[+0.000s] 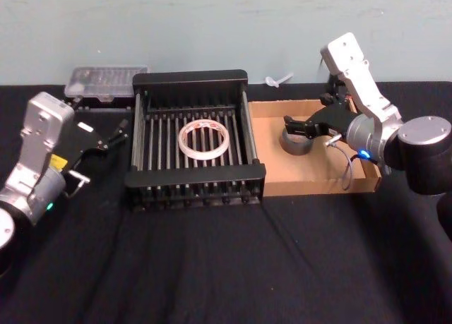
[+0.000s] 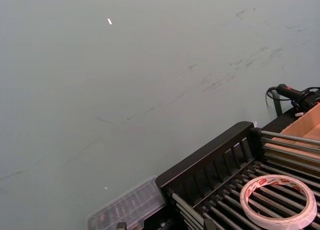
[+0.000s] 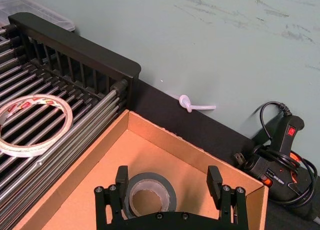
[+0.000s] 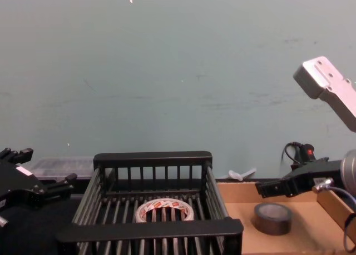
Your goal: Pick up the white tape and place it into the black box , Pick up the silver tape and place it into the brown box.
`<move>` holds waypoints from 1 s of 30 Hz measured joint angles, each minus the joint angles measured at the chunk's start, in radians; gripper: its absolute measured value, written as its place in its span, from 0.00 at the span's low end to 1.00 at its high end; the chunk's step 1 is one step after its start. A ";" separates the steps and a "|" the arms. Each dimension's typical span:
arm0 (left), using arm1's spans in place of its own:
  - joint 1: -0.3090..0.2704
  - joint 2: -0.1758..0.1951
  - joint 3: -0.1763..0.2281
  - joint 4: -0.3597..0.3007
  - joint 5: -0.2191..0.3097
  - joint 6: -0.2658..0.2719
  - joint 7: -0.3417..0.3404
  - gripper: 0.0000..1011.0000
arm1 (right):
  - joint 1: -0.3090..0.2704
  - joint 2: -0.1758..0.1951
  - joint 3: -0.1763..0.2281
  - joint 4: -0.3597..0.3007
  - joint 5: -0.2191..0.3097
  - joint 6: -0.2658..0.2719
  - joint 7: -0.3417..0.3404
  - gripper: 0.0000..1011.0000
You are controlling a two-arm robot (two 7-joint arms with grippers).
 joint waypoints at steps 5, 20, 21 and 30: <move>0.000 0.000 0.000 0.000 0.000 0.000 0.000 0.99 | -0.006 -0.003 0.009 -0.001 0.000 -0.006 0.002 0.99; 0.000 0.000 0.000 0.000 0.000 0.000 0.000 0.99 | -0.159 0.014 0.102 -0.171 0.012 -0.173 -0.009 0.99; 0.000 0.000 0.000 0.000 0.000 0.000 0.000 0.99 | -0.171 0.017 0.106 -0.185 0.012 -0.180 -0.009 0.99; 0.000 0.000 0.000 0.000 0.000 0.000 0.000 0.99 | -0.335 0.050 0.156 -0.335 0.019 -0.253 -0.025 0.99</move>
